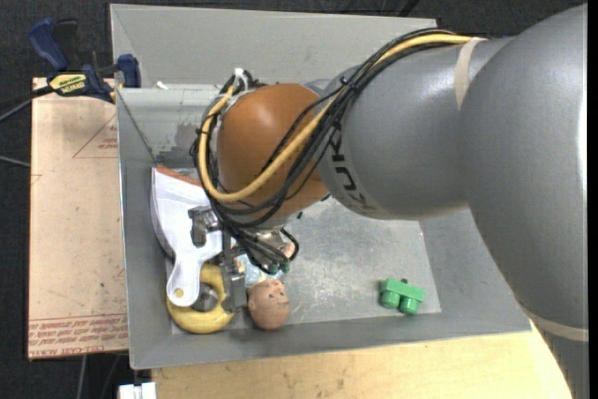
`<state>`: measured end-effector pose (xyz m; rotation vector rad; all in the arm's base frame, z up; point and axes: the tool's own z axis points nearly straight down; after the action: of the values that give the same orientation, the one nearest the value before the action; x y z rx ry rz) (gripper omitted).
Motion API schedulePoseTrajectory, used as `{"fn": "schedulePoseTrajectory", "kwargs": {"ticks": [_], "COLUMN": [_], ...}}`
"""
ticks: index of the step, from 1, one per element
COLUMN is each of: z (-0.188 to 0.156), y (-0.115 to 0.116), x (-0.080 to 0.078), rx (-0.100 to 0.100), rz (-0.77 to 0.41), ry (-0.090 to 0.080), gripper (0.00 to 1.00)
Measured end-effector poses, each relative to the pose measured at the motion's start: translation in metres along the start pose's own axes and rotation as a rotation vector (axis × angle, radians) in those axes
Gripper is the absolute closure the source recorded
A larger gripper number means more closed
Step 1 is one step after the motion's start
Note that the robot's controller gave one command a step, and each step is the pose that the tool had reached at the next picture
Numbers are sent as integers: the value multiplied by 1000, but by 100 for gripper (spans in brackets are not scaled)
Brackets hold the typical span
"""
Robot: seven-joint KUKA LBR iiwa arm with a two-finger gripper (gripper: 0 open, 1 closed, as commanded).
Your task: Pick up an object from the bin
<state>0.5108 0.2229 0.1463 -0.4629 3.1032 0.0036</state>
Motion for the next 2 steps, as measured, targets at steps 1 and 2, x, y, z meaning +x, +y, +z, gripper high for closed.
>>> {"fn": "schedulePoseTrajectory", "kwargs": {"ticks": [1, 2], "z": [31, 31], "y": [-24, -24], "x": [4, 4], "rx": [-2, -2], "rz": [-222, -221], "ry": [-1, 0], "gripper": [100, 0]}}
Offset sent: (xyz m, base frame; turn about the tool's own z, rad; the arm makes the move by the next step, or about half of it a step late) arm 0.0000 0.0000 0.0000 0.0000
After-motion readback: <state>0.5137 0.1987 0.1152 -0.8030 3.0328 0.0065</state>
